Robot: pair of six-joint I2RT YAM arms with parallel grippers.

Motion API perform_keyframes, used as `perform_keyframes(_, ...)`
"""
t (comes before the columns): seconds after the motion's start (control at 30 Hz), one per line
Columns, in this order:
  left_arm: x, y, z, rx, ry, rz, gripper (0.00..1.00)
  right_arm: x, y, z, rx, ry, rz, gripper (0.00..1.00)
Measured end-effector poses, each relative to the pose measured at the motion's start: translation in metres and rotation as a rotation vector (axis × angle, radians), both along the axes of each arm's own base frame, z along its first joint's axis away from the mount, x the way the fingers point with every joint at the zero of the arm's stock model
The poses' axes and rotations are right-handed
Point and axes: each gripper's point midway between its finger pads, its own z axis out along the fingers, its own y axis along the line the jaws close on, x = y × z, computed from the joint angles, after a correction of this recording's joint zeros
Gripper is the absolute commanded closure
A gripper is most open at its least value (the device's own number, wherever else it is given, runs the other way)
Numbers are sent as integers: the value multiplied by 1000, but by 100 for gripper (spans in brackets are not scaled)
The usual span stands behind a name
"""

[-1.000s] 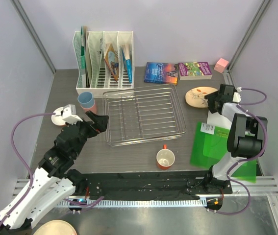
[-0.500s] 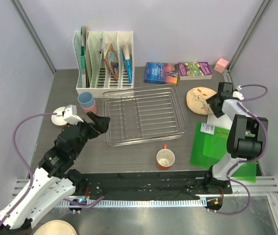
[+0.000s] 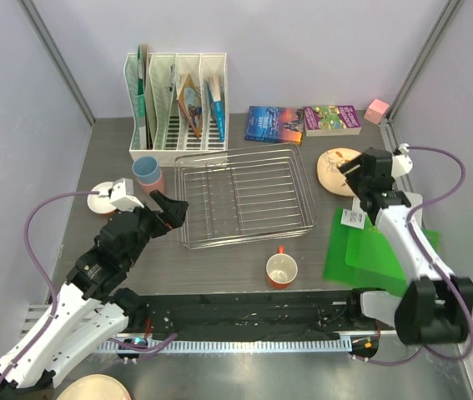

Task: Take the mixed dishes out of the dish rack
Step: Reset both arms

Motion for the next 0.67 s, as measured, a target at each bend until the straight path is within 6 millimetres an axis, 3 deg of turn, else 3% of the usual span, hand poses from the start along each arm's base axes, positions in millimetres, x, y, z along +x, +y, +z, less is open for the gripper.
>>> perform_keyframes(0.13, 4, -1, -8, 48, 55, 5, 0, -9, 91, 88, -33, -273, 252, 26)
perform_keyframes(0.2, 7, -2, -10, 80, 86, 7, 0, -23, 132, 124, -53, -375, 364, 25)
perform_keyframes(0.27, 12, -3, -11, 120, 111, 10, 0, -40, 165, 146, -83, -439, 447, 25)
perform_keyframes(0.43, 27, -5, -8, 230, 164, 21, 0, -84, 225, 147, -237, -461, 608, 24)
perform_keyframes(0.53, 33, -5, -10, 281, 184, 30, 0, -97, 242, 131, -356, -429, 642, 24)
perform_keyframes(0.67, 34, -5, -16, 331, 194, 43, 0, -98, 242, 100, -514, -356, 650, 23)
